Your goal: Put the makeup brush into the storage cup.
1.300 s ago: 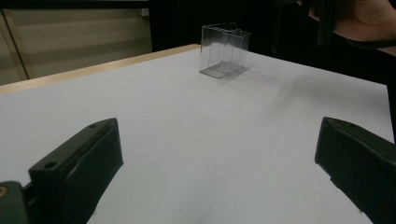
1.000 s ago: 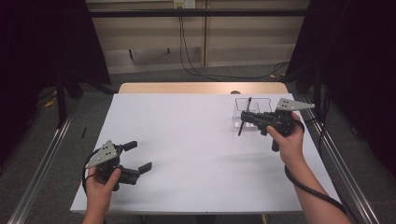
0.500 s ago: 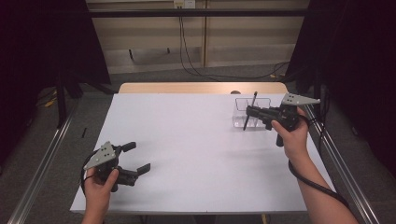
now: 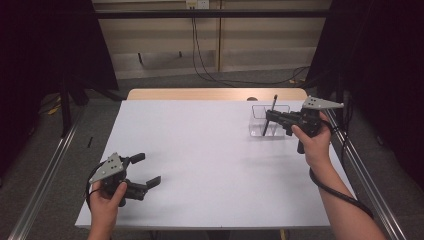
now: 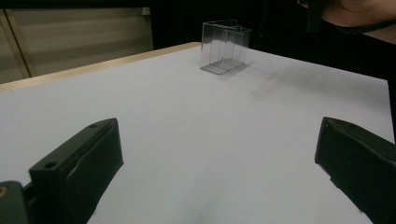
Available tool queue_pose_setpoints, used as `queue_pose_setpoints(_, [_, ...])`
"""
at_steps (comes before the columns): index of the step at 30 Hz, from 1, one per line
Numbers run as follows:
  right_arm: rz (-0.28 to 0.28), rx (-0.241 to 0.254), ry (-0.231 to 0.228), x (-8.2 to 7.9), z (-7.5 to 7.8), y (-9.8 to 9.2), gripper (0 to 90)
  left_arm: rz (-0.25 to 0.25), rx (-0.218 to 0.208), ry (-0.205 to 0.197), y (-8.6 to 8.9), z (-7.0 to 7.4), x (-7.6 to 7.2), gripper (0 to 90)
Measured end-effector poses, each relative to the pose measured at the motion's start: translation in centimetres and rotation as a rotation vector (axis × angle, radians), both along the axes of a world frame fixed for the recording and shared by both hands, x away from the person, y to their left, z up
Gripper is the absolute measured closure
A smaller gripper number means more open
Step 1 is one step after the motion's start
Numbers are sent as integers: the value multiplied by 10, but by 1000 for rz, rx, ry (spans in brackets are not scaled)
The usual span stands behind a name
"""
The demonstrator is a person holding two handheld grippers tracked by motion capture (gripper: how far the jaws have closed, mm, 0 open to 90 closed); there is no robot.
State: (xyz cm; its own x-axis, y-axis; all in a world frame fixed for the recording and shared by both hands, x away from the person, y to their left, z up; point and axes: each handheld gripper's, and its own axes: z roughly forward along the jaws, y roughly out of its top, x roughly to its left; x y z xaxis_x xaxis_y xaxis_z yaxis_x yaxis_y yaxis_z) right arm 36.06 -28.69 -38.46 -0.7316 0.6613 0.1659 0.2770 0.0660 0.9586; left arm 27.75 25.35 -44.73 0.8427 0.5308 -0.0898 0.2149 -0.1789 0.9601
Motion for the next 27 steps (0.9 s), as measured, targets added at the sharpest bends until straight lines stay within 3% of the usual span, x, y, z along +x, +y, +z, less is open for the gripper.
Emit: queue_pose_setpoints(27, [-79, -19, -13, 20, 14, -8, 842, -6, 6, -4, 1, -1, -1, 12])
